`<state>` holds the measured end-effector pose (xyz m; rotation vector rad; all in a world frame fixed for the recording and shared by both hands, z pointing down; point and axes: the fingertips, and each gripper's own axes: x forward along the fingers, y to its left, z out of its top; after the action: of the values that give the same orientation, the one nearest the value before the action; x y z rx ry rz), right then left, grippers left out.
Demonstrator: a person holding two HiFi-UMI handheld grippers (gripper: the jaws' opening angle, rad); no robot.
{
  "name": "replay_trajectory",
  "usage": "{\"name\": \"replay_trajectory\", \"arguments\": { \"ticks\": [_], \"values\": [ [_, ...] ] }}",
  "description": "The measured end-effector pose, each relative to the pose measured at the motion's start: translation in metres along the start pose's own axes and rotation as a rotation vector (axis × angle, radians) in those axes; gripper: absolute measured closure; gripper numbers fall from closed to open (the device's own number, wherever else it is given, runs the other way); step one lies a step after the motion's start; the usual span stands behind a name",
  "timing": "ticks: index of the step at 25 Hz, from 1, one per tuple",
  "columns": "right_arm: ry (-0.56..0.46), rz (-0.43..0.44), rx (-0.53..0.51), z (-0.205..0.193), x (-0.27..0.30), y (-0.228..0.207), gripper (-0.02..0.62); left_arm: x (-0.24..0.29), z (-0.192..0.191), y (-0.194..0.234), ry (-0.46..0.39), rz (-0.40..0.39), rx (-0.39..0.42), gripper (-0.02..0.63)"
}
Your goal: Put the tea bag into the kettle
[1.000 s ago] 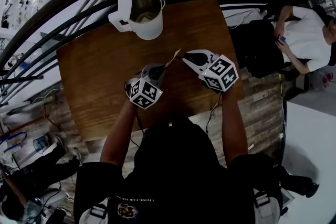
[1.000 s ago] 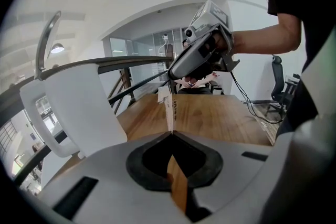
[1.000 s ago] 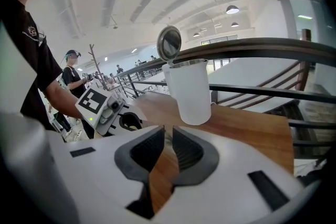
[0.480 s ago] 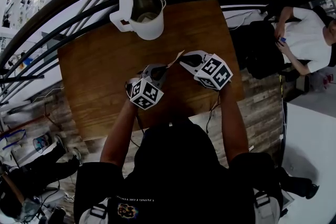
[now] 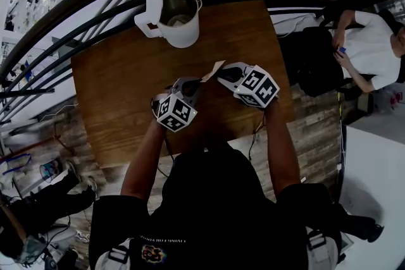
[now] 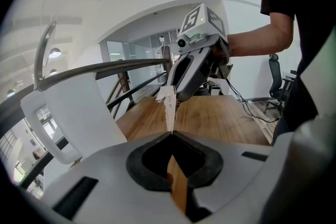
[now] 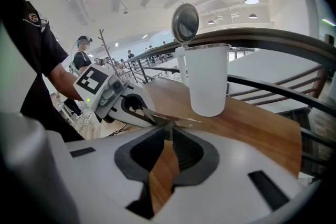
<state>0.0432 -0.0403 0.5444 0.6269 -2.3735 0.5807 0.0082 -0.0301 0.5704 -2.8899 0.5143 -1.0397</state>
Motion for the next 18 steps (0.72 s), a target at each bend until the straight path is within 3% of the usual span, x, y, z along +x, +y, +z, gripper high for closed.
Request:
{"name": "replay_trajectory", "arguments": {
  "ticks": [7, 18],
  "values": [
    [0.033, 0.019, -0.013, -0.006, 0.006, 0.002, 0.534, 0.003, -0.001, -0.003, -0.002, -0.008, 0.026, 0.601],
    [0.066, 0.009, -0.025, -0.007, 0.011, 0.004, 0.534, 0.002, -0.001, -0.012, 0.014, -0.031, 0.142, 0.601]
  ]
}}
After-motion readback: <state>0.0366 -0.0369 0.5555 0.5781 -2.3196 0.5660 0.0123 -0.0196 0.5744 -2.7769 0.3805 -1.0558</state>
